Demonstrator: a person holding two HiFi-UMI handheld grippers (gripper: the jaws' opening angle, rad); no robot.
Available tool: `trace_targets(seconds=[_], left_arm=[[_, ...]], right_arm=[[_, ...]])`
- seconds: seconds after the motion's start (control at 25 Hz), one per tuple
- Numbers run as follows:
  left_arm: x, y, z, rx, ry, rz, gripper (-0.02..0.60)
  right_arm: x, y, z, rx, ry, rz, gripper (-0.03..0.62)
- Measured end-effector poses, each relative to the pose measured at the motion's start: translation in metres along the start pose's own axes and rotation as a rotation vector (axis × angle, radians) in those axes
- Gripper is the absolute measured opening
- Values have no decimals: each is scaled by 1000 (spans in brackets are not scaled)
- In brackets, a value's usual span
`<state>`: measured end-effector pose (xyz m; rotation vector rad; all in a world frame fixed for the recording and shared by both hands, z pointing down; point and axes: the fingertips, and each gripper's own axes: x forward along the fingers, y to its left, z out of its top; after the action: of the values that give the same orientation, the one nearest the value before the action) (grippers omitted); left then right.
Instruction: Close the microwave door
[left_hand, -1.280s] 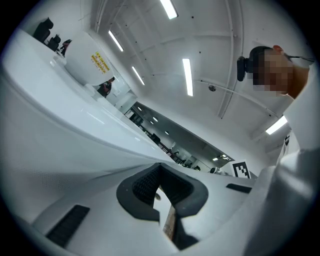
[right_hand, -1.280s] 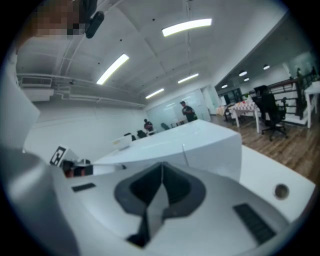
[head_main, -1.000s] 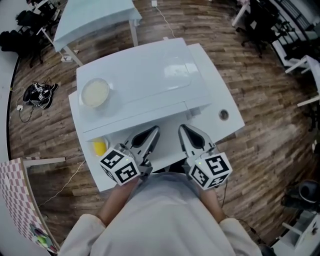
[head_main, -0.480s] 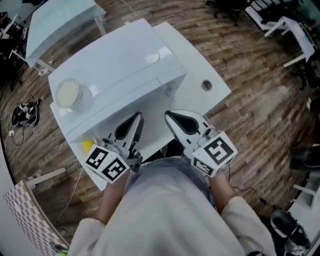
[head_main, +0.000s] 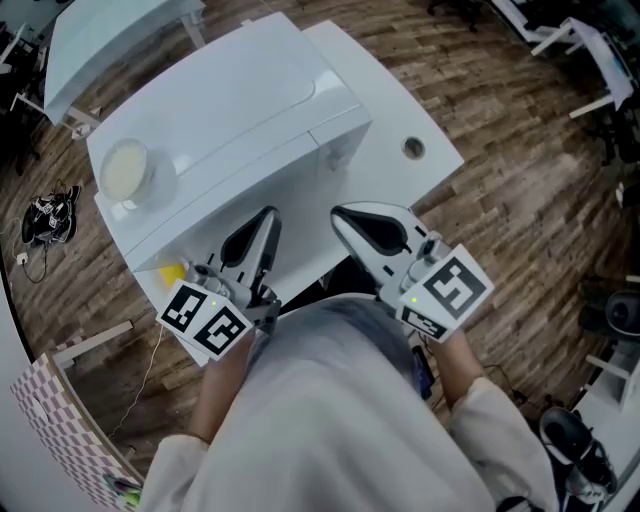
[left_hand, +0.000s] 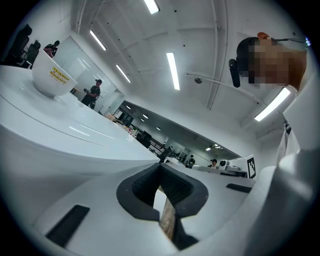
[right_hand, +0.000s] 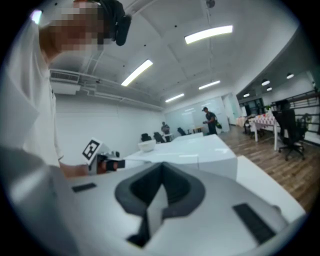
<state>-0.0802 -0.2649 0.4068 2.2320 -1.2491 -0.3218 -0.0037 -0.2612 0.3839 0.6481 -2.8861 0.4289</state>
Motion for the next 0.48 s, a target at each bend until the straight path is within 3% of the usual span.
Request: trace_targets(seconds=[0.48], left_arm=[[3, 4, -5, -11, 11, 23, 14]], right_arm=[[0, -3, -5, 19, 15, 24, 23]])
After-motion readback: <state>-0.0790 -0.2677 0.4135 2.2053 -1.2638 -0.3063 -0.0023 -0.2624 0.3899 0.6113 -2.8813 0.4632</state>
